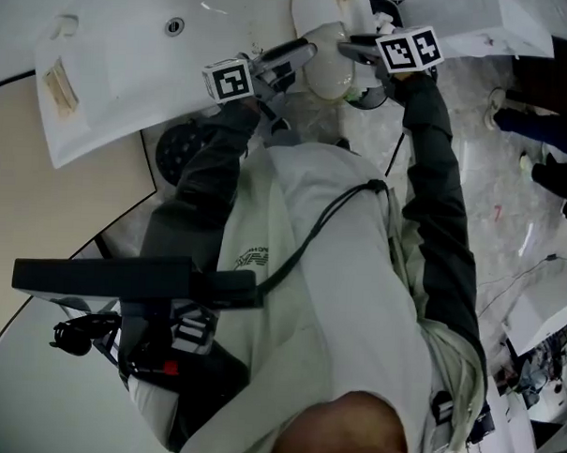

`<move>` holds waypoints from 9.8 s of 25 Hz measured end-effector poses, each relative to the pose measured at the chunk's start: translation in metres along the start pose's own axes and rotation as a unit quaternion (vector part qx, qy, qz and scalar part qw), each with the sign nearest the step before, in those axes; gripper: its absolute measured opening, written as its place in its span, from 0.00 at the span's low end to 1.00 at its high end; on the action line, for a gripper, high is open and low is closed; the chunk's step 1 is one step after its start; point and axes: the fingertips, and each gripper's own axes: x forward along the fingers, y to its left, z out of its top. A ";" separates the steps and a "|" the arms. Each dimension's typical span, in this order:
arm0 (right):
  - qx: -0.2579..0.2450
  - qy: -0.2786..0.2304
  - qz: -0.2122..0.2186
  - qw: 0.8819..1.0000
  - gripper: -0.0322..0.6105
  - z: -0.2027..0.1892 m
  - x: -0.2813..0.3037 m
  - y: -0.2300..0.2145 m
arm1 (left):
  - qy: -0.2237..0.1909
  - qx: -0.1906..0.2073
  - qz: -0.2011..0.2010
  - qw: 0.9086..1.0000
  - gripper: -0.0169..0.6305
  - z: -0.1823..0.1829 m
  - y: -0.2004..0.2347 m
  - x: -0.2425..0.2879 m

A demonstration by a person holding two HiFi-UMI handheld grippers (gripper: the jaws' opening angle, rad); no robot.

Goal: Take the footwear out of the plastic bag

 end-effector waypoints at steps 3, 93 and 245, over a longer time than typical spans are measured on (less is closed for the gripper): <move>0.018 0.005 0.030 0.999 0.29 0.000 0.011 0.010 | 0.013 -0.017 -0.015 1.000 0.34 -0.007 -0.003 0.009; 0.016 -0.436 0.242 0.867 0.12 -0.072 -0.209 0.205 | -0.345 0.014 -0.214 0.914 0.25 0.046 -0.208 -0.051; 0.238 -0.386 0.182 0.873 0.11 -0.026 -0.080 -0.015 | -0.193 -0.340 0.095 0.915 0.75 -0.045 0.001 -0.026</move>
